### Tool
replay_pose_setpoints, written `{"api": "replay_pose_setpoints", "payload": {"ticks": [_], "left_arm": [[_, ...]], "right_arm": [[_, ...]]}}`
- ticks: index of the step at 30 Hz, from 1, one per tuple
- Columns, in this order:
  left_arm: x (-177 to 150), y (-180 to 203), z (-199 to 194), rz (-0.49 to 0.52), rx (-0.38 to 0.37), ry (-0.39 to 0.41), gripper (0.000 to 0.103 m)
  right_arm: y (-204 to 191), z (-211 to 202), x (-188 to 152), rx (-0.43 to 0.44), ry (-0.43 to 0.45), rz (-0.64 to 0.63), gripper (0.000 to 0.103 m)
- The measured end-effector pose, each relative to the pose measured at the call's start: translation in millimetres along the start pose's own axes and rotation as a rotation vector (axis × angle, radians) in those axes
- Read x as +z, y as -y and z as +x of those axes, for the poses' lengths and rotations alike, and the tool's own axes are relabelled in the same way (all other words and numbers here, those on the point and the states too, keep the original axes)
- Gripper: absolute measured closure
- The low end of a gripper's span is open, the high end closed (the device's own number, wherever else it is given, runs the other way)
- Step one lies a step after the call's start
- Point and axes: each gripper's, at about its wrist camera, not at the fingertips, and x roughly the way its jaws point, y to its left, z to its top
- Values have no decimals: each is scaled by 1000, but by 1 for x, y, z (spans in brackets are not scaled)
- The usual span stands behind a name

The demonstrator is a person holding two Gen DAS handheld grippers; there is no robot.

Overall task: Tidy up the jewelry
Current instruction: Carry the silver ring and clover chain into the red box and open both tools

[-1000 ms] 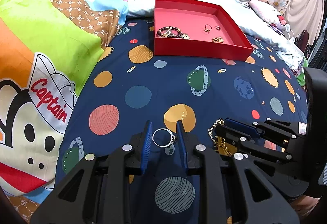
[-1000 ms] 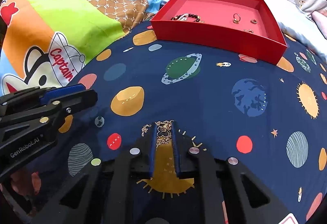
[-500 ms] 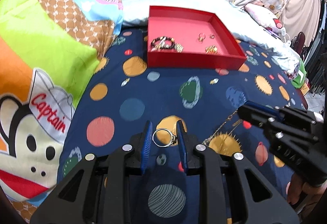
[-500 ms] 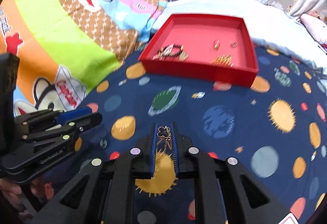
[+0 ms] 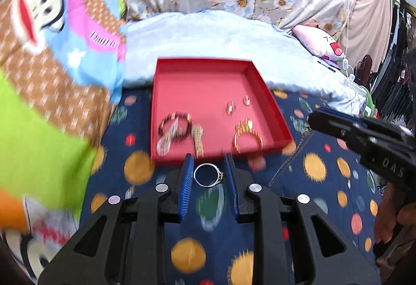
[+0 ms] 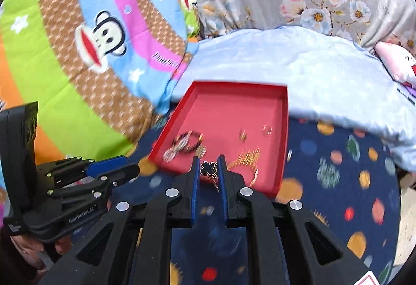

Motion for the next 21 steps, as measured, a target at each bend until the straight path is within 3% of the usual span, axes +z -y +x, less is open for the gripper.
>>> {"api": "replay_pose_setpoints", "payload": {"ticks": [11, 21], "left_arm": [[106, -8, 87, 14, 10, 42, 79], [134, -18, 153, 8, 52, 1, 79]], "right_arm": [[37, 81, 96, -28, 25, 4, 90], [57, 141, 107, -65, -21, 0, 90]]}}
